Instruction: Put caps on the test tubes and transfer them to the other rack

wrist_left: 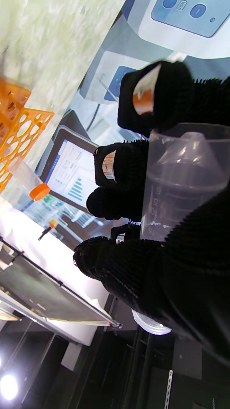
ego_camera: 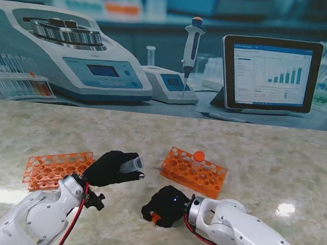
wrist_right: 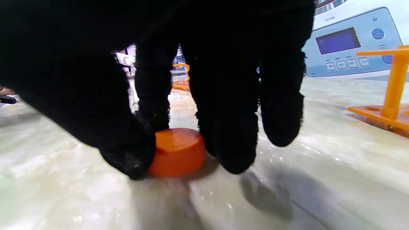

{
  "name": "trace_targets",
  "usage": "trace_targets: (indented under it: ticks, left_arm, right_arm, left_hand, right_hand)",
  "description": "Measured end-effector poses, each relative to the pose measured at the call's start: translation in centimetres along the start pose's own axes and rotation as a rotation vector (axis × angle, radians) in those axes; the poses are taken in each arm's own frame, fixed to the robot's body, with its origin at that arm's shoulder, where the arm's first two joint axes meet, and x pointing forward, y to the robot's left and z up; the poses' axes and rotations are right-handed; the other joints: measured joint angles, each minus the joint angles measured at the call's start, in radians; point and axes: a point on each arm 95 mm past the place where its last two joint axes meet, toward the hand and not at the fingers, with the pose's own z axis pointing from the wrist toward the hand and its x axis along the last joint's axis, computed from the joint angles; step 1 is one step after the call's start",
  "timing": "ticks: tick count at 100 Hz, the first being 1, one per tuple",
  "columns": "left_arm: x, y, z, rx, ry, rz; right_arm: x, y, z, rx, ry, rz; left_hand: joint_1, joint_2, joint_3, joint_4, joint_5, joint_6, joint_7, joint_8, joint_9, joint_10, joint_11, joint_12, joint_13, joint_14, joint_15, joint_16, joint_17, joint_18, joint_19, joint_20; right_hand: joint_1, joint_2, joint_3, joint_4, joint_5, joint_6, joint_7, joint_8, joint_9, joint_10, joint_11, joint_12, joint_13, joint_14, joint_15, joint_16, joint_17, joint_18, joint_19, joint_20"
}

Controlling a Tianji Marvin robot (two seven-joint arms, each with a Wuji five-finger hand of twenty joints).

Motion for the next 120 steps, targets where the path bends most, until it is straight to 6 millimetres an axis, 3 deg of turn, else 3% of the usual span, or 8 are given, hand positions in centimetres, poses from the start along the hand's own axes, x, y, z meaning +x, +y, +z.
trace_targets:
  ticks: [40, 49, 120]
  left_arm:
    - [-0.02, -0.04, -0.04, 0.001, 0.000, 0.002]
    - [-0.01, -0.04, -0.04, 0.001, 0.001, 0.002]
    - [-0.02, -0.02, -0.10, 0.001, 0.001, 0.003]
  right_arm:
    - [0.04, -0.10, 0.57, -0.022, 0.013, -0.001]
    - [0.06, -0.10, 0.60, -0.023, 0.013, 0.000]
    - [0.06, -0.27, -0.18, -0.034, -0.003, 0.022]
  left_hand:
    - [0.000, 0.000, 0.000, 0.000, 0.000, 0.000, 0.000, 0.000, 0.000, 0.000, 0.000, 0.000, 0.000, 0.000, 0.000, 0.000, 0.000, 0.000, 0.000, 0.000]
    - [0.000, 0.000, 0.000, 0.000, 0.000, 0.000, 0.000, 0.000, 0.000, 0.000, 0.000, 0.000, 0.000, 0.000, 0.000, 0.000, 0.000, 0.000, 0.000, 0.000]
    - [0.000, 0.000, 0.000, 0.000, 0.000, 0.000, 0.000, 0.000, 0.000, 0.000, 0.000, 0.000, 0.000, 0.000, 0.000, 0.000, 0.000, 0.000, 0.000, 0.000]
  right_hand:
    - [-0.002, -0.013, 0.045, -0.018, 0.047, -0.014, -0.045, 0.072, 0.011, 0.022, -0.003, -0.001, 0.010, 0.005, 0.058, -0.007, 0.034, 0.000, 0.026, 0.000]
    - [-0.002, -0.013, 0.052, -0.019, 0.057, -0.014, -0.077, 0.125, 0.011, 0.026, -0.002, -0.001, 0.010, 0.005, 0.058, -0.007, 0.041, 0.000, 0.026, 0.000]
    - [0.020, -0.012, 0.056, -0.019, 0.110, -0.021, -0.156, 0.154, 0.010, 0.043, -0.023, -0.013, 0.010, 0.005, 0.060, -0.007, 0.045, 0.000, 0.028, 0.001]
